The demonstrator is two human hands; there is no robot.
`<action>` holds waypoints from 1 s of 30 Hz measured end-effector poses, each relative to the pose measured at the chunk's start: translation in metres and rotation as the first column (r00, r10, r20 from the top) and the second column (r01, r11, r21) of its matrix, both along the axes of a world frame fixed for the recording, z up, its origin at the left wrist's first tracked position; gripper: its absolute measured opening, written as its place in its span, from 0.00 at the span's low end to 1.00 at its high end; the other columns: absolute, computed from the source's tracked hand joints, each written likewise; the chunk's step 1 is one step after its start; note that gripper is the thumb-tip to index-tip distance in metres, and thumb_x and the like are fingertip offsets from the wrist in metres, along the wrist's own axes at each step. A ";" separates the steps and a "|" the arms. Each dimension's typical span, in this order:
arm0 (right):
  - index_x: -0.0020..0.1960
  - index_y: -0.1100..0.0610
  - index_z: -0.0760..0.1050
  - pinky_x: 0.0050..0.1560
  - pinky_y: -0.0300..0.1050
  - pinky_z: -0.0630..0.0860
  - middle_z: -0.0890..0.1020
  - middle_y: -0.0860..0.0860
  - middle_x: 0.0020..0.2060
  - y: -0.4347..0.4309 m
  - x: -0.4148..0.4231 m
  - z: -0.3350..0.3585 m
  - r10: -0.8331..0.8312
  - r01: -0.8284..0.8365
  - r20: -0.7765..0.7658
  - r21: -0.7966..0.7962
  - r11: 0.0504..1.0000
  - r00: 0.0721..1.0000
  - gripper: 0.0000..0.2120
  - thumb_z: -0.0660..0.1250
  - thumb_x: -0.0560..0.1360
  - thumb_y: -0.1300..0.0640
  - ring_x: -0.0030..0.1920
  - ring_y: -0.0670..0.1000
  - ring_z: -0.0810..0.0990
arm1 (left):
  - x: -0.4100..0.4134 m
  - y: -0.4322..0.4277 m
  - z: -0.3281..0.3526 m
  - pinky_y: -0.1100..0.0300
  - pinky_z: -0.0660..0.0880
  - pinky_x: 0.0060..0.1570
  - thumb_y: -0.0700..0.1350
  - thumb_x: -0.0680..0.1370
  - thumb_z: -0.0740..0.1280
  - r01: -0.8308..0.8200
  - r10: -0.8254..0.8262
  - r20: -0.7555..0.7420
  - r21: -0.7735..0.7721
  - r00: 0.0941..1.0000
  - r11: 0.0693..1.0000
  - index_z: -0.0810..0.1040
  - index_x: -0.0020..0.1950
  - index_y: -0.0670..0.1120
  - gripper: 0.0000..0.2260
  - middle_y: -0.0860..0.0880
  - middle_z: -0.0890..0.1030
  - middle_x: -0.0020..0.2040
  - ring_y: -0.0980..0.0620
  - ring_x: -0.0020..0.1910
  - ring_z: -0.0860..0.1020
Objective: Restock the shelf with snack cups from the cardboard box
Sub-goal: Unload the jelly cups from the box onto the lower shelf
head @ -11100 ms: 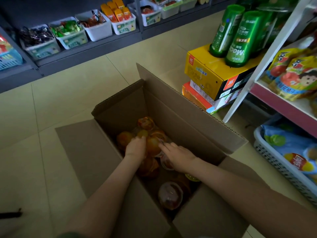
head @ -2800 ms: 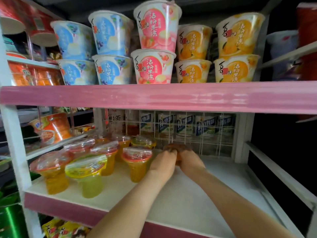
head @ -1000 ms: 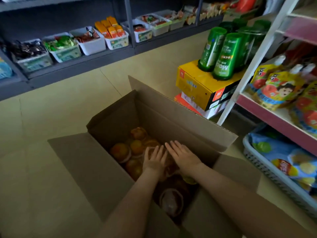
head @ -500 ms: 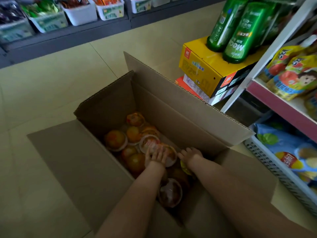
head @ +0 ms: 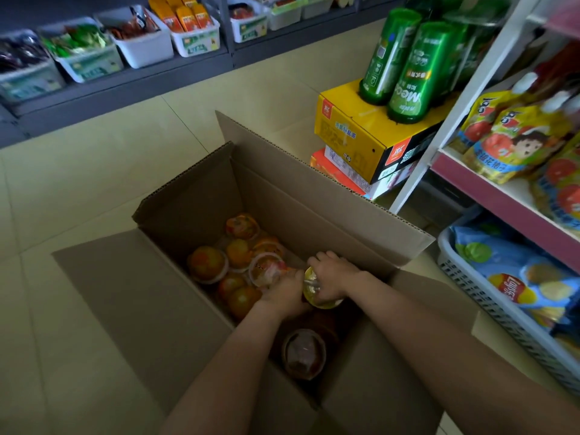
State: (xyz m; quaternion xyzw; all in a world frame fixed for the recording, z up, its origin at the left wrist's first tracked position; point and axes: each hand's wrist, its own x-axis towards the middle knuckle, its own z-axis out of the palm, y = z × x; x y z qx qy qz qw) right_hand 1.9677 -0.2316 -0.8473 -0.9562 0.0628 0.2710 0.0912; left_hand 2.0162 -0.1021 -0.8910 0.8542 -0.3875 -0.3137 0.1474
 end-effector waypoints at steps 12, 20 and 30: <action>0.67 0.53 0.64 0.62 0.49 0.66 0.68 0.51 0.60 0.002 0.004 0.097 -0.034 -0.070 0.552 0.166 0.984 0.833 0.33 0.71 0.66 0.49 0.61 0.52 0.64 | 0.006 0.013 0.100 0.57 0.75 0.58 0.50 0.71 0.73 -0.167 0.222 0.051 -0.505 0.974 0.847 0.50 0.73 0.50 0.40 0.48 0.69 0.66 0.53 0.62 0.73; 0.67 0.52 0.64 0.60 0.49 0.69 0.70 0.49 0.59 0.001 0.002 0.180 -0.027 -0.123 0.803 0.125 0.985 0.595 0.33 0.71 0.65 0.50 0.59 0.49 0.65 | 0.012 0.019 0.195 0.61 0.65 0.68 0.48 0.69 0.75 0.074 0.263 0.435 -0.618 0.861 0.782 0.56 0.75 0.41 0.41 0.44 0.68 0.70 0.50 0.68 0.69; 0.72 0.49 0.55 0.64 0.40 0.64 0.64 0.44 0.61 -0.069 -0.066 0.319 -0.266 -0.138 0.907 0.324 0.936 0.325 0.44 0.76 0.64 0.56 0.64 0.46 0.63 | -0.018 -0.066 0.335 0.63 0.69 0.55 0.48 0.66 0.76 0.187 0.244 0.411 -0.766 0.878 0.616 0.61 0.71 0.49 0.38 0.52 0.72 0.63 0.55 0.59 0.73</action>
